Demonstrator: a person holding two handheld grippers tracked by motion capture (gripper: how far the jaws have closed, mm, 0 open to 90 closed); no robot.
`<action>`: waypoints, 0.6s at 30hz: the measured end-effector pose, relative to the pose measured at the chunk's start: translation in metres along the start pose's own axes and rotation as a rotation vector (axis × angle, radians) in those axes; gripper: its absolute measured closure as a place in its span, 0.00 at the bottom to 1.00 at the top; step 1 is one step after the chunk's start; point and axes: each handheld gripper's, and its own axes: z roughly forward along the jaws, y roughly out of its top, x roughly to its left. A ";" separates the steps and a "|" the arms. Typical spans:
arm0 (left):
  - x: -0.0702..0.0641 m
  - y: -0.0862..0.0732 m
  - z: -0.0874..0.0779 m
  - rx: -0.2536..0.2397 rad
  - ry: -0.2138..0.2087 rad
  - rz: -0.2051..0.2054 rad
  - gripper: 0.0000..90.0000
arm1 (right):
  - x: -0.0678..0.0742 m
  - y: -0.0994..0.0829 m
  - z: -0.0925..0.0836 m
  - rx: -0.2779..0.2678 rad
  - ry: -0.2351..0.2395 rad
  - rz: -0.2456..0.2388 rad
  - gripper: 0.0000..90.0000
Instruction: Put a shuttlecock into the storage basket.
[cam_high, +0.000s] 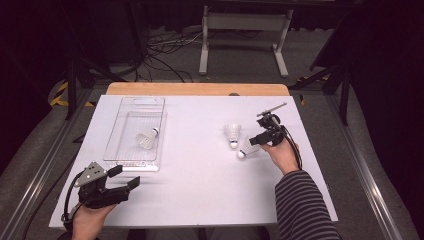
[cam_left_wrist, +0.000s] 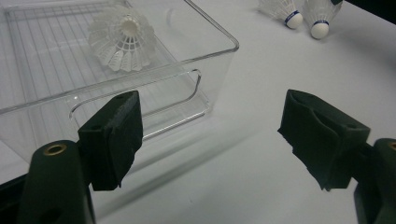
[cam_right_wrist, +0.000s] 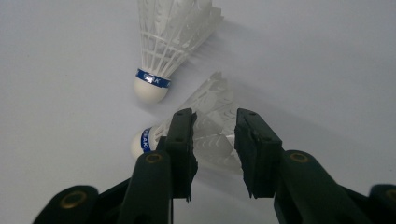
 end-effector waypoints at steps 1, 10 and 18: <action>0.000 0.000 0.000 0.001 0.000 0.001 0.25 | 0.000 0.000 0.000 0.000 0.003 -0.001 0.78; 0.000 0.000 0.001 0.005 -0.003 -0.002 0.25 | -0.004 -0.001 0.001 0.013 0.019 0.010 0.88; 0.000 0.000 0.001 0.008 -0.004 -0.001 0.25 | -0.006 -0.003 -0.001 0.022 0.040 0.002 0.96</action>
